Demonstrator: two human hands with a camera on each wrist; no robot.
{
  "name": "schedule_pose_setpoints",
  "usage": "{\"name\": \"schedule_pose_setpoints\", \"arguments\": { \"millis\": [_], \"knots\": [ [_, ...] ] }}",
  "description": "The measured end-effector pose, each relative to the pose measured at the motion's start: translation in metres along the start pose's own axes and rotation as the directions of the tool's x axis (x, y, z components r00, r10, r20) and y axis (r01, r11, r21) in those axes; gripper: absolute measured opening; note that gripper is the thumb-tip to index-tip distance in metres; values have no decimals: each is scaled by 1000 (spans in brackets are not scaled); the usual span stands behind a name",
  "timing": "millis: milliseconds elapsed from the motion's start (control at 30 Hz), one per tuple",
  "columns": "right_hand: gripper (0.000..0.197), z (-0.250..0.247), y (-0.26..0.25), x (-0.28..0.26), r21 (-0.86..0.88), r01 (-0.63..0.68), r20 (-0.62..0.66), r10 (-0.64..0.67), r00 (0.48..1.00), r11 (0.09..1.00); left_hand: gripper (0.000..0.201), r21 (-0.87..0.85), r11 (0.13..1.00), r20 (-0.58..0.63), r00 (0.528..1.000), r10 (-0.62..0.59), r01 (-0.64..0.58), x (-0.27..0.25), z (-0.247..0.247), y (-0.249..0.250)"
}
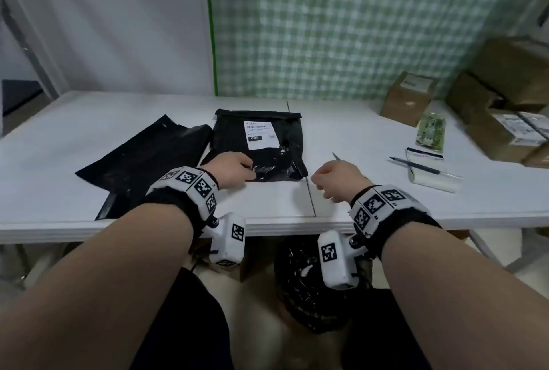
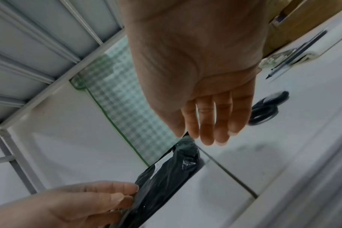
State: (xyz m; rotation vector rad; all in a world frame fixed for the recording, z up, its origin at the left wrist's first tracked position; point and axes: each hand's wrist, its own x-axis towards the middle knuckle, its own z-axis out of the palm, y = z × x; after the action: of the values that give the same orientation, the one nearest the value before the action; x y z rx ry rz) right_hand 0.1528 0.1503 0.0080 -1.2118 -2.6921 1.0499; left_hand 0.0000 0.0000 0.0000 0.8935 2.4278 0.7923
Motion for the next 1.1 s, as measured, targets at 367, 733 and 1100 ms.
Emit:
{"name": "schedule_pose_setpoints", "arguments": {
  "millis": [367,733,1100],
  "knots": [
    [19,31,-1,53,143,-33,-89,46,995,989,50,119,990,-48,996,-74,79,33,5,-22],
    [24,23,2,78,299,-65,-39,80,996,952,36,149,987,-16,998,-59,60,46,-4,-17],
    [17,-55,-35,44,833,180,-120,-147,982,524,10,-147,989,321,947,27,22,28,-19,42]
  ]
}}
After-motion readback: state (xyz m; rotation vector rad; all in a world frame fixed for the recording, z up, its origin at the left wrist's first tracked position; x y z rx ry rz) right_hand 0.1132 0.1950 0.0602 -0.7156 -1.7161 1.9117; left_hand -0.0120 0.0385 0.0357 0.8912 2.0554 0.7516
